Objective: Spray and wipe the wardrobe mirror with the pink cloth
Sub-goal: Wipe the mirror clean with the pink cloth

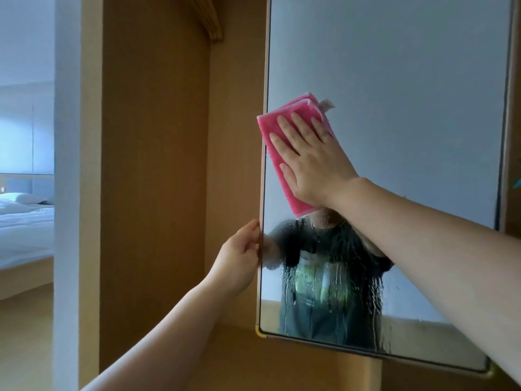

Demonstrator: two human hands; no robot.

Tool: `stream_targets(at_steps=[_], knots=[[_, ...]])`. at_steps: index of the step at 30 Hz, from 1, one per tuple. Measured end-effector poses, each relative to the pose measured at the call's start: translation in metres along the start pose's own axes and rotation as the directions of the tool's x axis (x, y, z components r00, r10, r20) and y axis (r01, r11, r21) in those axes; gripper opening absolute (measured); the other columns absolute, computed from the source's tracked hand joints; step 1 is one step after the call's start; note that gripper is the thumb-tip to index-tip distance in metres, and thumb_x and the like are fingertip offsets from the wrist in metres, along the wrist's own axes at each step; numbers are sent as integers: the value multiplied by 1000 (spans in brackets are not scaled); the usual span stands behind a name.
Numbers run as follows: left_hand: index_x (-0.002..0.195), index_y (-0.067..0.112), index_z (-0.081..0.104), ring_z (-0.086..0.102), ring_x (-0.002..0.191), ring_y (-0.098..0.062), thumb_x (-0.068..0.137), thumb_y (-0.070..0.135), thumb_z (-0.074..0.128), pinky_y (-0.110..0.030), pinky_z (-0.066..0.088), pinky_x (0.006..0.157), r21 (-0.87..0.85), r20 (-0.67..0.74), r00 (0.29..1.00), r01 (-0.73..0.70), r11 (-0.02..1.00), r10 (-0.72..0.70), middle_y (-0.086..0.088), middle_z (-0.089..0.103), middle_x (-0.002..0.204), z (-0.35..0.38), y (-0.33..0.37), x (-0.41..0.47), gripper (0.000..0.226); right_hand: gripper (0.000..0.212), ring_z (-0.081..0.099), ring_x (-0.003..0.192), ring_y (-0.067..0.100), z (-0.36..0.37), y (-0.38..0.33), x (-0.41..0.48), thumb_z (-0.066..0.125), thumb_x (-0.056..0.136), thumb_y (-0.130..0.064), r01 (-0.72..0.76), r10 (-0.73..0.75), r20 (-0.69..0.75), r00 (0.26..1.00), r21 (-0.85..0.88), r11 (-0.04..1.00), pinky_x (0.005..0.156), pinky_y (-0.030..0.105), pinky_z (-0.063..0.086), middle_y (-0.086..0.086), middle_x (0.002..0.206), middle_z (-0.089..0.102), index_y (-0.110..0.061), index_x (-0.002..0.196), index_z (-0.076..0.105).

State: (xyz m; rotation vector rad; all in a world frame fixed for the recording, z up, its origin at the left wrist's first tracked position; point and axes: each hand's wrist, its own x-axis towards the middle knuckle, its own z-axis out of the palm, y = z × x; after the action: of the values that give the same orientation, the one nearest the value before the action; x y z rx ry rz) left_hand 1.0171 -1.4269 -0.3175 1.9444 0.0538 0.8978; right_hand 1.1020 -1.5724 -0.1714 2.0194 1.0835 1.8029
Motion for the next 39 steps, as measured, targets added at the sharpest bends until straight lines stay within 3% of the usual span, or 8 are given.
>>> stream_targets(at_steps=[4,8,12,16,18,22,31,39], knots=[[118,43,60,63,104,-7,91,-1,37,-40,50,97,30,14,1000,-11,999,11,15,70,102,1,-2,-1,57,60,8,148,35,3,-1,1,14,100,-40,-12,11,-11,1000,-22,1000,121,50,1,14,160,15,-13,153,20],[134,20,54,62,108,-9,90,-1,36,-38,49,100,59,28,999,-33,998,31,8,69,110,1,-2,-2,52,59,11,148,36,7,-7,-1,16,101,-39,-52,52,-37,998,7,999,121,49,1,15,159,18,-12,153,22],[134,14,51,58,115,-13,85,-4,35,-34,46,103,88,44,998,-42,995,39,-1,65,120,-1,0,-4,55,60,11,148,36,12,-24,-7,17,101,-39,-133,137,-62,989,58,989,121,49,2,16,160,18,-11,153,21],[135,22,52,64,107,-10,85,-7,36,-28,51,96,50,64,996,-72,996,68,7,68,113,-3,5,-8,60,59,14,148,37,16,-48,-22,22,100,-38,-188,197,-77,977,108,976,120,49,0,16,159,20,-10,152,23],[133,31,53,68,100,-14,80,-9,35,-37,54,93,13,99,989,-110,994,108,8,71,109,-4,6,-9,69,59,14,147,37,19,-63,-35,24,99,-38,-196,208,-83,975,135,971,120,49,-3,17,158,21,-9,152,24],[131,37,52,69,99,-14,79,-20,32,-39,54,93,-64,104,989,-98,993,104,7,71,107,-5,5,-10,80,59,9,148,37,24,-86,-56,21,101,-38,-204,215,-71,974,139,969,120,49,-7,18,159,16,-9,152,19],[143,27,42,66,100,-5,87,-18,35,-27,56,87,-57,136,987,-84,995,91,8,68,110,-8,7,-9,73,61,2,148,38,30,-98,-83,15,102,-42,-148,149,0,989,126,981,120,52,1,18,160,9,-9,153,14],[143,27,43,67,100,-11,87,-18,37,-35,55,91,-45,134,986,-91,995,96,7,69,108,-8,2,-6,72,62,1,148,37,25,-87,-83,12,102,-42,-93,89,34,995,129,987,121,52,1,17,160,8,-9,154,15]])
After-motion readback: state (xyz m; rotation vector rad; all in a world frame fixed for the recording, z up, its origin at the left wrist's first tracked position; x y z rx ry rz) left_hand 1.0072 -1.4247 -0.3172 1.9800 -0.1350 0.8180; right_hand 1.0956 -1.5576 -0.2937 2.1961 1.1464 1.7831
